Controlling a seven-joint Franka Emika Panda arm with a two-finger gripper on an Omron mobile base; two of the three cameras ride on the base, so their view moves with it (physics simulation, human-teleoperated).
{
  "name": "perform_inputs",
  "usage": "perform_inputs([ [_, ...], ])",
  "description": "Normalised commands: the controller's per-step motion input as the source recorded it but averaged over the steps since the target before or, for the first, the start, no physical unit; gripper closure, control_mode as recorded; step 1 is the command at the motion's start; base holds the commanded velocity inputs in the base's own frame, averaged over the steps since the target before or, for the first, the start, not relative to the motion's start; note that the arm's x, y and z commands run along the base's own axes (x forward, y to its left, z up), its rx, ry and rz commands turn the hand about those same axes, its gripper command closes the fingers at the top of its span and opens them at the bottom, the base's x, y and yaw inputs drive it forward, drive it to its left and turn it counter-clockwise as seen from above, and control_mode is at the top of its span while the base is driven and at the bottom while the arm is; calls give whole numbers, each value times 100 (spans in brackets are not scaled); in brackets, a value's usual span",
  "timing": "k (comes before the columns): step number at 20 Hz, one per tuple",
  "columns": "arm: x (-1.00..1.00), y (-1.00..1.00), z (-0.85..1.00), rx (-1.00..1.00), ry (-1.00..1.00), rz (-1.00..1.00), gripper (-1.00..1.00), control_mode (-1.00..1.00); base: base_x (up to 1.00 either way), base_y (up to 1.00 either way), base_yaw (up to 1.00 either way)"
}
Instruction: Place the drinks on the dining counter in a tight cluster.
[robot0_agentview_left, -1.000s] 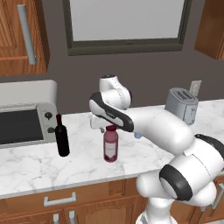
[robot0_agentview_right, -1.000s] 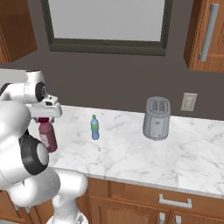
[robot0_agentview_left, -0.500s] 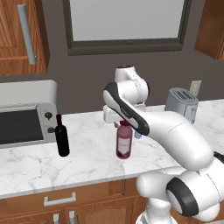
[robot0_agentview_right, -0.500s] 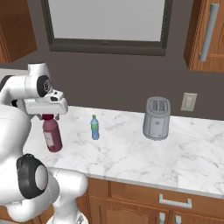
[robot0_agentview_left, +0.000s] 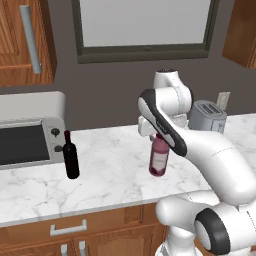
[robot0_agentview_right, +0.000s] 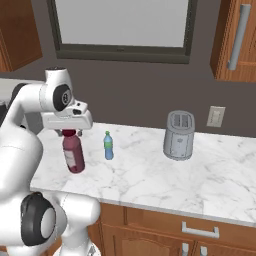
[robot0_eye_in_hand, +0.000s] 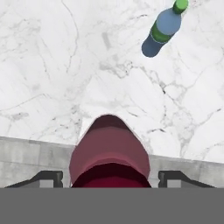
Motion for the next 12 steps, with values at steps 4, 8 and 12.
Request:
perform_inputs([
  [4, -15, -45, 29, 1, -4, 0, 100, -100, 0, 0, 0],
  [8, -26, -38, 26, 0, -1, 0, 100, -100, 0, 0, 0],
  [12, -31, -37, 21, 0, -3, 0, 100, -100, 0, 0, 0],
])
